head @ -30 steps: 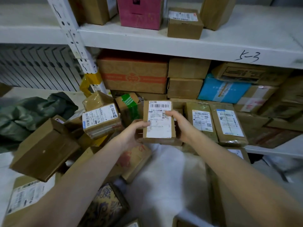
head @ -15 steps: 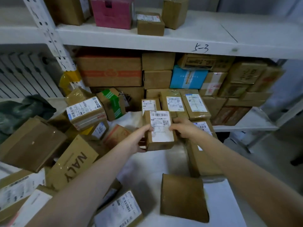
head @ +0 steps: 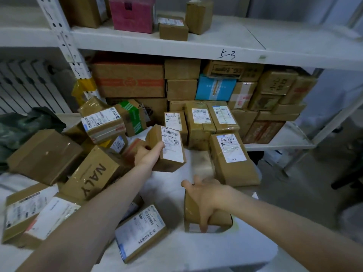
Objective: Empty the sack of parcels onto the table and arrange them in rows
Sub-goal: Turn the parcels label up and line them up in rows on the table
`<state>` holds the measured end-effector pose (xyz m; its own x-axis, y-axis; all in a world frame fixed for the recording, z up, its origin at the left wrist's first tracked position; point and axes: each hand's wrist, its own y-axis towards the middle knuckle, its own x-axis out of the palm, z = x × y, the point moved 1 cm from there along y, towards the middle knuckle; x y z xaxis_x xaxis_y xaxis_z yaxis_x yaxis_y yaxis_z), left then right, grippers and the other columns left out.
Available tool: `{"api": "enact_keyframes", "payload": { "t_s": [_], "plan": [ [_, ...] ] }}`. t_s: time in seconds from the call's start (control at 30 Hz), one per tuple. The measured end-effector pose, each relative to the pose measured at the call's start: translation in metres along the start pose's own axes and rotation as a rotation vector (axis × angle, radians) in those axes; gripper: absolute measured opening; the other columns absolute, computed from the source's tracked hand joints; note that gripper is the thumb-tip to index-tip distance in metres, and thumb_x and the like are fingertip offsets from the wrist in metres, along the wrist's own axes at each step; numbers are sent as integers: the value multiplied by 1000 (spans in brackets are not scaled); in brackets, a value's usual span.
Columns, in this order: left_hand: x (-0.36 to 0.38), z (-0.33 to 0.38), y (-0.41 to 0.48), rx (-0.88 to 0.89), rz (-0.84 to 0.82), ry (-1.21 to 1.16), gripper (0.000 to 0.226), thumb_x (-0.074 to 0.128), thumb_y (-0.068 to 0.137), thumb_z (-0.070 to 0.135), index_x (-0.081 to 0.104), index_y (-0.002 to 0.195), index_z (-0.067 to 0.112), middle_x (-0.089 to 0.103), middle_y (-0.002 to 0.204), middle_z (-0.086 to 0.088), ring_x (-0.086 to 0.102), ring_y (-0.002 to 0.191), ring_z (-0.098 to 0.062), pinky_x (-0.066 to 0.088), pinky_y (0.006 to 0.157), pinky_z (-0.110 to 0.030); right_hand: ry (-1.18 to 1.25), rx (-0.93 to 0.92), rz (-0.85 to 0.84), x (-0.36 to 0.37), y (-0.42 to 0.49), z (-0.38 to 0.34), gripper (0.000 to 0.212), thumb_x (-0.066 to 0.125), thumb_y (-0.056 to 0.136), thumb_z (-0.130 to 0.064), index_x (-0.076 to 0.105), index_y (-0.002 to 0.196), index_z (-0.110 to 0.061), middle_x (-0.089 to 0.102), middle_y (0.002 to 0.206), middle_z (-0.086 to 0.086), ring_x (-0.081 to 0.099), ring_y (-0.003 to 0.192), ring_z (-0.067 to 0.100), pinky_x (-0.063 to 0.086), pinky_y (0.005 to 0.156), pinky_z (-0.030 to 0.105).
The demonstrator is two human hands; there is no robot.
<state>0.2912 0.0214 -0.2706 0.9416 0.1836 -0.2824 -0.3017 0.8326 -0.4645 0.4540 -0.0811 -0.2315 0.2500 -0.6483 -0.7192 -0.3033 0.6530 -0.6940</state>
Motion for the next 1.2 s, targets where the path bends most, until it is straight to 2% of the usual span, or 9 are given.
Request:
{"api": "enact_keyframes", "payload": {
  "t_s": [0.1, 0.33, 0.53, 0.63, 0.7, 0.83, 1.03, 1.13, 1.2],
  "plan": [
    [-15, 9, -12, 60, 27, -32, 66, 67, 70, 53, 56, 127, 20, 65, 117, -3, 60, 107, -25, 47, 100, -43, 242, 11, 94, -17, 1, 25, 100, 83, 59, -40, 21, 136, -25, 52, 118, 6, 55, 93, 23, 54, 78, 39],
    [-46, 0, -33, -18, 163, -339, 72, 70, 73, 48, 45, 134, 20, 63, 118, -4, 61, 102, -25, 48, 98, -46, 1095, 199, 382, -44, -7, 103, 100, 78, 68, -45, 15, 144, -27, 45, 130, 7, 50, 111, 27, 48, 89, 41],
    [-45, -14, -43, -78, 112, -595, 79, 69, 58, 56, 52, 128, 22, 68, 113, -5, 66, 99, -25, 56, 74, -39, 1815, 277, 600, 0, 5, 98, 89, 83, 62, -34, 29, 132, -24, 53, 126, 7, 55, 107, 27, 53, 84, 46],
    [-43, -15, -48, -108, 88, -688, 63, 61, 71, 57, 54, 125, 25, 66, 115, -4, 60, 107, -25, 50, 90, -44, 2109, 259, 623, 16, 9, 88, 81, 84, 64, -31, 31, 125, -27, 56, 124, 5, 58, 108, 29, 50, 91, 54],
    [-41, -18, -48, -120, 79, -720, 51, 57, 78, 54, 56, 119, 25, 66, 111, -5, 59, 107, -23, 47, 94, -43, 2214, 289, 626, 25, 13, 78, 82, 84, 65, -34, 33, 128, -24, 54, 124, 2, 53, 116, 29, 44, 96, 54],
    [-29, -21, -52, -129, -19, -679, 24, 53, 87, 45, 59, 99, 25, 67, 101, -4, 59, 97, -20, 46, 87, -36, 2448, 214, 490, 37, 23, 46, 80, 88, 61, -32, 48, 128, -17, 63, 120, 7, 61, 102, 22, 56, 74, 37],
    [-10, -26, -46, -187, -108, -577, 28, 57, 87, 41, 62, 107, 22, 70, 106, -6, 62, 100, -23, 48, 83, -36, 2638, 371, 505, 50, 50, 26, 65, 86, 61, -37, 58, 119, -24, 67, 114, 2, 65, 94, 16, 50, 61, 25],
    [-4, -30, -39, -195, -114, -539, 26, 54, 89, 39, 61, 104, 19, 69, 99, -6, 61, 93, -23, 45, 92, -40, 2658, 364, 484, 52, 60, 26, 40, 78, 75, -34, 58, 107, -23, 65, 107, 4, 63, 87, 17, 53, 70, 30],
    [-3, -33, -36, -200, -107, -518, 30, 55, 89, 37, 60, 112, 18, 68, 97, -5, 61, 89, -23, 47, 81, -38, 2649, 398, 472, 56, 68, 26, 32, 79, 75, -35, 56, 94, -22, 65, 100, 6, 63, 84, 22, 54, 79, 37]
  ]
}}
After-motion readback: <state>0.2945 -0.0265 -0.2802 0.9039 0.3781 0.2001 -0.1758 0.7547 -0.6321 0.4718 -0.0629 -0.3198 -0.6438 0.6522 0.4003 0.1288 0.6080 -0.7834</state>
